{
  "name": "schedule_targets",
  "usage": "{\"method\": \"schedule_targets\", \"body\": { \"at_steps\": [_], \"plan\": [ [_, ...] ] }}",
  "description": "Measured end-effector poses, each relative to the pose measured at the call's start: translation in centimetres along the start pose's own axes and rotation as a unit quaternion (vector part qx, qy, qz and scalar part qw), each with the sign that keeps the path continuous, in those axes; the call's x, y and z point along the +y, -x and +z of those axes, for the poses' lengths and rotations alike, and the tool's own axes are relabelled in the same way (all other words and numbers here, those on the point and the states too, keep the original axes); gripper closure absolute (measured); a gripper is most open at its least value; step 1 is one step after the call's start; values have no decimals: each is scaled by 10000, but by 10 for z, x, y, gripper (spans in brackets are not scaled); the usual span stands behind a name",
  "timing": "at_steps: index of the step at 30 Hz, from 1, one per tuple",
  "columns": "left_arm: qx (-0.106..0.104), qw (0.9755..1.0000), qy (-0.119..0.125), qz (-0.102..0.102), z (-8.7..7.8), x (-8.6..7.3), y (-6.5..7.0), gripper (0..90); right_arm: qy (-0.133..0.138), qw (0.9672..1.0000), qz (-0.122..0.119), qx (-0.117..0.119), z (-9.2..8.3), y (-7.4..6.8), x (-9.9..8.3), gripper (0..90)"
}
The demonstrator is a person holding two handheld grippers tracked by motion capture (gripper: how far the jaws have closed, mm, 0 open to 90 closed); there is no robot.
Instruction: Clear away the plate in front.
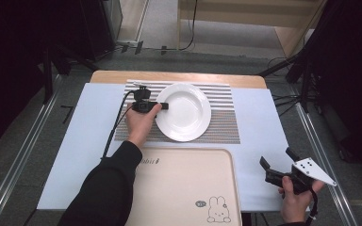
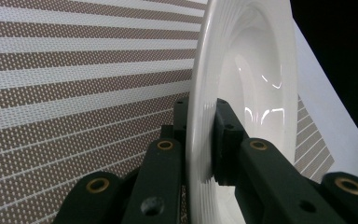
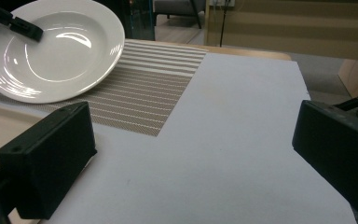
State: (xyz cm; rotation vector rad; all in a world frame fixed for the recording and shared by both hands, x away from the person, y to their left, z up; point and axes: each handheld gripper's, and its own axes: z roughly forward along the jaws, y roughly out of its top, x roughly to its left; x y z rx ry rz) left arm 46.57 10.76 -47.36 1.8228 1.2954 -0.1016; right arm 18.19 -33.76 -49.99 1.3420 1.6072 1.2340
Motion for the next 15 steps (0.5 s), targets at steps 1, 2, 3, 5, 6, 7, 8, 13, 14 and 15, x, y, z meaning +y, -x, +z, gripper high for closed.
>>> {"method": "schedule_targets", "body": {
  "at_steps": [1, 2, 3, 5, 6, 7, 8, 13, 14, 15],
  "plan": [
    [-17, 10000, 15, -2, -1, 0, 0, 827, 3, 10000, 1, -1, 0, 0, 0, 0],
    [-41, 10000, 14, 6, -2, 1, 0, 825, 8, 10000, -7, -2, 0, 0, 0, 0],
    [-61, 10000, 22, -2, -3, 1, 0, 825, 6, 10000, -6, -1, 0, 0, 0, 0],
    [-111, 9999, 52, 12, -5, 1, 1, 826, 3, 10000, 3, 1, 0, 0, 0, 0],
    [-148, 9999, 69, 9, -6, 2, 2, 826, 1, 10000, 4, 2, 0, 0, 0, 0],
    [-188, 9998, 76, 18, -8, 2, 2, 825, -1, 10000, 4, 2, 0, 0, 0, 0],
    [-225, 9997, 72, 26, -10, 2, 2, 825, -6, 10000, 6, -2, 0, 0, 0, 0],
    [-381, 9992, 100, 30, -17, 4, 4, 826, -3, 10000, -6, 4, 1, -1, 0, 0],
    [-384, 9992, 108, 35, -19, 4, 5, 825, -6, 10000, -5, 4, 1, -1, 0, 0],
    [-391, 9992, 118, 50, -20, 4, 5, 825, -2, 10000, -6, 4, 1, -1, 0, 0]
  ]
}}
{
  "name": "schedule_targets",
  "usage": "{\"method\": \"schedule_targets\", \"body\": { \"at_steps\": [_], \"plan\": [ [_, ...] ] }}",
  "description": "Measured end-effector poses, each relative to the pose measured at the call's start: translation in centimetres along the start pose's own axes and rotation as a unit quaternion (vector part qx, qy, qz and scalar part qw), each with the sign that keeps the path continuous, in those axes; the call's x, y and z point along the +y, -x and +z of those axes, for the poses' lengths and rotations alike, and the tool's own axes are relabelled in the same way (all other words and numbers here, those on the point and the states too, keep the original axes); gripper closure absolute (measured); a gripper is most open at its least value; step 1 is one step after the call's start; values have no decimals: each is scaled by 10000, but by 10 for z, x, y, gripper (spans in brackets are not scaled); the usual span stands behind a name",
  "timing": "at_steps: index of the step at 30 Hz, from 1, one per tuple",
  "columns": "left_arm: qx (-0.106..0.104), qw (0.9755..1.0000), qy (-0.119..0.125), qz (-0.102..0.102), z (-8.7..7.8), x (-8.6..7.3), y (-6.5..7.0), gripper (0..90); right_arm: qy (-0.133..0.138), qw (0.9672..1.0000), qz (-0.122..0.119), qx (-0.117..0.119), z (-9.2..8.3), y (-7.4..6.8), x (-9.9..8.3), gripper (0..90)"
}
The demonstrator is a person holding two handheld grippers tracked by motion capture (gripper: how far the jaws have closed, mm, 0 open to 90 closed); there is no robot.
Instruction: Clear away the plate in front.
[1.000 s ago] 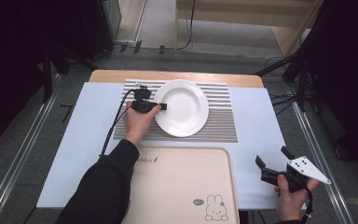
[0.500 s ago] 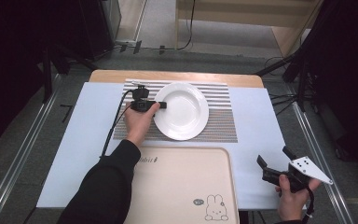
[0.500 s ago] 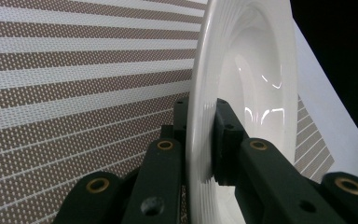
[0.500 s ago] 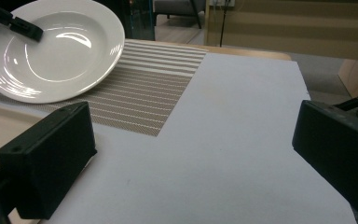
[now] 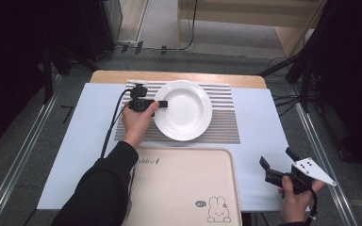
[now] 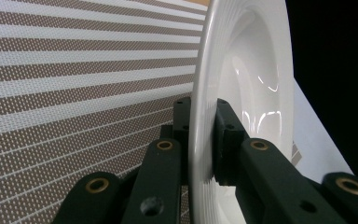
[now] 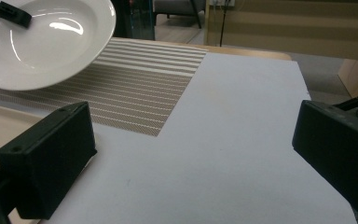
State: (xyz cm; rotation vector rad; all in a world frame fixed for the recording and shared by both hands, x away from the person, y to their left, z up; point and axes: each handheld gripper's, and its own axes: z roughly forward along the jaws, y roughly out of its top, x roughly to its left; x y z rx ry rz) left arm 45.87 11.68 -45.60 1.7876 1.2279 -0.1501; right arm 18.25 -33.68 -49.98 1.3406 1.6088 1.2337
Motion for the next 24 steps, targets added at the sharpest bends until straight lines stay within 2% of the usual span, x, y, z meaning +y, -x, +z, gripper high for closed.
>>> {"method": "schedule_targets", "body": {
  "at_steps": [10, 16, 24],
  "plan": [
    [-160, 9998, 25, 88, -11, -1, 6, 824, -18, 10000, -25, 4, 1, 0, 0, 0],
    [-257, 9994, -11, 220, -15, -2, 13, 824, -24, 10000, -13, -1, 0, 0, 0, 0],
    [-398, 9989, -15, 239, -22, -9, 18, 825, -35, 10000, -40, 18, 1, -1, 0, 0]
  ]
}}
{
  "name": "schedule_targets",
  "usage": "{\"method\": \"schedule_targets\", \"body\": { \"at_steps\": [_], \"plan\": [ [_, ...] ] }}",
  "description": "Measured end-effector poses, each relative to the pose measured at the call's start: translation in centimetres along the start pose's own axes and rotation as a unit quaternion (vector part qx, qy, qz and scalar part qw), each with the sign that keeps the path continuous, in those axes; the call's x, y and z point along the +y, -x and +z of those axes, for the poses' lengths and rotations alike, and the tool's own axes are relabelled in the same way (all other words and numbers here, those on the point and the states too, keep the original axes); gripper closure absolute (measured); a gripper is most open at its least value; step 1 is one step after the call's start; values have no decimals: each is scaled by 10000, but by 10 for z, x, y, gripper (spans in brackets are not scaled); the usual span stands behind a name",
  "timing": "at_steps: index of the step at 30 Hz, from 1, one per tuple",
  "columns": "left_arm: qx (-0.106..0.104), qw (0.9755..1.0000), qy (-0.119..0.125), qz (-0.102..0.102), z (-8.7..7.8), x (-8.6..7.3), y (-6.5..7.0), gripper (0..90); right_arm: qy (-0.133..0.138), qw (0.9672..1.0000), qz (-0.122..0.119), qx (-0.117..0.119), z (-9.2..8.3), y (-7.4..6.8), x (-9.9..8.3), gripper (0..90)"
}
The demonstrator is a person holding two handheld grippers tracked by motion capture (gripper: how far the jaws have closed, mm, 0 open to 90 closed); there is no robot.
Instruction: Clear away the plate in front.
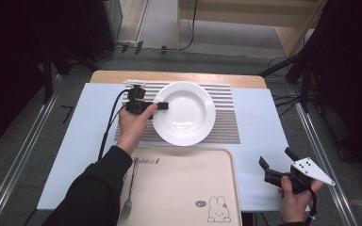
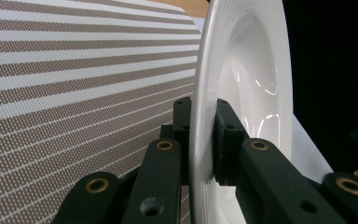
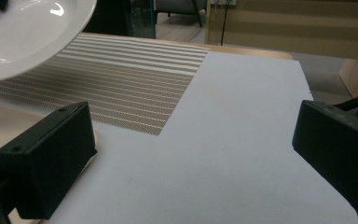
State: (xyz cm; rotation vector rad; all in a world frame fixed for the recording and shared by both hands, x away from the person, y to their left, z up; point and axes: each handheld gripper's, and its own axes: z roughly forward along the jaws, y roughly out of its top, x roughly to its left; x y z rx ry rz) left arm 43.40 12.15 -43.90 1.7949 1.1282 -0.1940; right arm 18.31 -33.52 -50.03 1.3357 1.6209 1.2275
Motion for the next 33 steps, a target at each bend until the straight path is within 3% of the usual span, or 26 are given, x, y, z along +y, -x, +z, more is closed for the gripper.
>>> {"method": "schedule_targets", "body": {
  "at_steps": [14, 33],
  "plan": [
    [-78, 9997, -162, 191, -13, -13, 8, 824, -20, 10000, -1, -26, 0, -2, 1, 0],
    [-243, 9992, -279, 152, -17, -34, 9, 824, -35, 10000, 1, -45, 0, -2, 1, 0]
  ]
}}
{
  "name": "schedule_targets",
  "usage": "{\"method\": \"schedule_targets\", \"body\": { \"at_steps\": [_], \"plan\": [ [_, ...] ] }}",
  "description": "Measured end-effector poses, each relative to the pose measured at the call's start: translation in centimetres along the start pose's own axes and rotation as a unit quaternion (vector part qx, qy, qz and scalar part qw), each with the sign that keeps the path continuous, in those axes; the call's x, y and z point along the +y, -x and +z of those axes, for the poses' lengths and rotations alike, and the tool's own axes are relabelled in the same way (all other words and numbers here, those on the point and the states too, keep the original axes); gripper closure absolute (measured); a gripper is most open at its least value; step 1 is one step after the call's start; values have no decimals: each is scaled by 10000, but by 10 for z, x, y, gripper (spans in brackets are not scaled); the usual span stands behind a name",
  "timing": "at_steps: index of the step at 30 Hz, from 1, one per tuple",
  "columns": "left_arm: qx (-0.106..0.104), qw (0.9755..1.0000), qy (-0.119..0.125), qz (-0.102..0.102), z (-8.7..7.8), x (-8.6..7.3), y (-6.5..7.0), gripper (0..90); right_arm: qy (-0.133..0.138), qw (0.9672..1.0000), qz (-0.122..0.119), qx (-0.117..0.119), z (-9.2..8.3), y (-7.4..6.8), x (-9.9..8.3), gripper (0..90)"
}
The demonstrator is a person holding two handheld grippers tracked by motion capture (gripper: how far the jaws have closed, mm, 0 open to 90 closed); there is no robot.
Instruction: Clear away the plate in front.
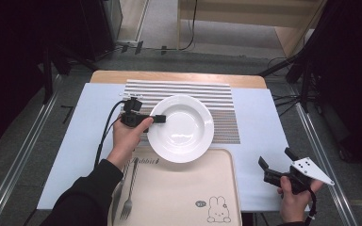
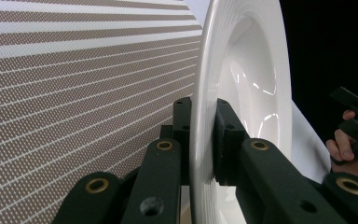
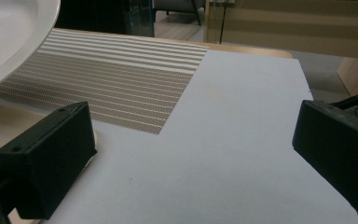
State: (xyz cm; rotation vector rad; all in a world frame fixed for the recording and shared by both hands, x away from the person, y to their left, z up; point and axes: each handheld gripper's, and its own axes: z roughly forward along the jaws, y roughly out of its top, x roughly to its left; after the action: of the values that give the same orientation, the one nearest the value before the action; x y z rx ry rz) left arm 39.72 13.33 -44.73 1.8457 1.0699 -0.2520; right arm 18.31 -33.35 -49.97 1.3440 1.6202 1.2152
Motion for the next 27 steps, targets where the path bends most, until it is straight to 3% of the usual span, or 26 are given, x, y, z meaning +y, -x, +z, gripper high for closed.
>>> {"method": "schedule_targets", "body": {
  "at_steps": [27],
  "plan": [
    [-301, 9994, -193, 44, -15, -38, 13, 822, -18, 10000, -27, 10, 1, -1, 0, 0]
  ]
}}
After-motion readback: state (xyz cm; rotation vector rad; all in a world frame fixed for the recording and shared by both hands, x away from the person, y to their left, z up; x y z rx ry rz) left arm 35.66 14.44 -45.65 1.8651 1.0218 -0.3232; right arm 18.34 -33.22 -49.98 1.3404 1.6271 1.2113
